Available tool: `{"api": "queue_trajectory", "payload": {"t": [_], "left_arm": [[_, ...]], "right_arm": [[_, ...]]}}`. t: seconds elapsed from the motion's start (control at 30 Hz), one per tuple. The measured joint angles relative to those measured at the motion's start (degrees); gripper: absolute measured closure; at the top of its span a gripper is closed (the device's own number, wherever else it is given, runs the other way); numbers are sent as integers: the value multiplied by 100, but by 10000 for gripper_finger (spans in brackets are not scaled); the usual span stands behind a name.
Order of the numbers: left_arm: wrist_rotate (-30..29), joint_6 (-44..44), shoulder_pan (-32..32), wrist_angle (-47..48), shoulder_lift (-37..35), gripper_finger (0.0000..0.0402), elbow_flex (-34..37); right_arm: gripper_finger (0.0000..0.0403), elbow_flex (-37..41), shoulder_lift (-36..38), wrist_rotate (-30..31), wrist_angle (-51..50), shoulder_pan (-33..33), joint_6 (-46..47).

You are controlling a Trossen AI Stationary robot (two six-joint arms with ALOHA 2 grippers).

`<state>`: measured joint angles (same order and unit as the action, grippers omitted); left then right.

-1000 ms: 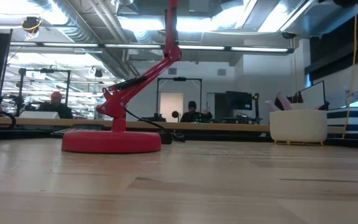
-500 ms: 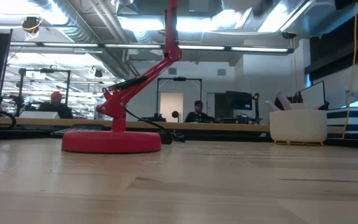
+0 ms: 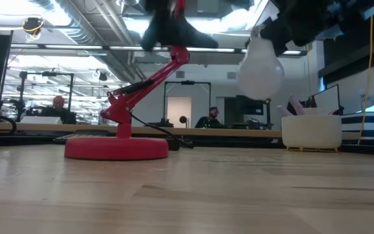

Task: Screw lightbulb
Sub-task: Insert the light bulb into the lamp

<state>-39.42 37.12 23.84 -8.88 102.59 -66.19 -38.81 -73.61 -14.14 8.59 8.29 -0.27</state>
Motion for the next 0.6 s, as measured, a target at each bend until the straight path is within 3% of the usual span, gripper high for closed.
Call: {"api": "queue_trajectory", "payload": {"t": [0.1,0.6], "left_arm": [[340,108,-142,-88,224,73,0],[792,-659,-443,-1023,280,73,0]], "right_arm": [[285,0,-23,-151,265,0,13],[285,0,-23,-244,574,0,175]]}}
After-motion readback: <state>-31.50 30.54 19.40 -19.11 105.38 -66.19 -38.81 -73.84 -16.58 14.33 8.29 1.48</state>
